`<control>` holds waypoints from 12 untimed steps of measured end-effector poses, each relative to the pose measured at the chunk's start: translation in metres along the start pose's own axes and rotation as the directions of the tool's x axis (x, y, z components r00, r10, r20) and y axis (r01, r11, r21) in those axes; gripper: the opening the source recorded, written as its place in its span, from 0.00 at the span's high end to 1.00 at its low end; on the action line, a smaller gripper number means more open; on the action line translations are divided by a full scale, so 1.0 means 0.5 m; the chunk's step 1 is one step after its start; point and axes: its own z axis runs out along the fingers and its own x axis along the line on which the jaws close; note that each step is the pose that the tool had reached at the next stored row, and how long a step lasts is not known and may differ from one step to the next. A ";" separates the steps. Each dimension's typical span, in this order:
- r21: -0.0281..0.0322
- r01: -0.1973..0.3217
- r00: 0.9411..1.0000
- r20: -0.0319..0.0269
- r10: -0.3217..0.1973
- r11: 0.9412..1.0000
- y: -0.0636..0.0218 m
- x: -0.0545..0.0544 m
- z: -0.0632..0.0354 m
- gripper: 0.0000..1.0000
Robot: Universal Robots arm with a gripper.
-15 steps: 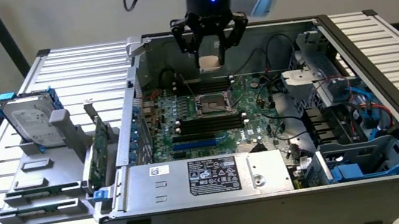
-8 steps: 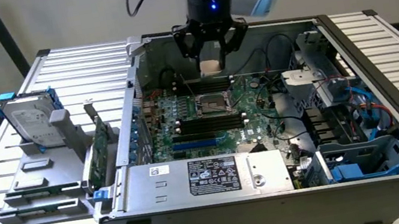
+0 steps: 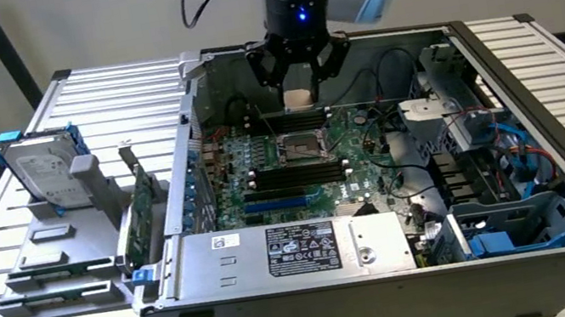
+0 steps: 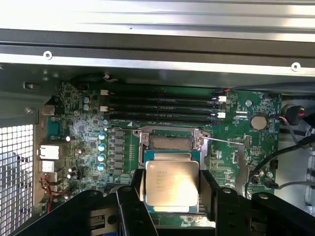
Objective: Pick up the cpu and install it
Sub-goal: 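Pick up the cpu and move it towards the insertion slot, then place the cpu into insertion slot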
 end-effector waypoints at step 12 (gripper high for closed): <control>0.000 0.000 1.000 0.000 0.000 1.000 0.000 0.000 0.000 0.46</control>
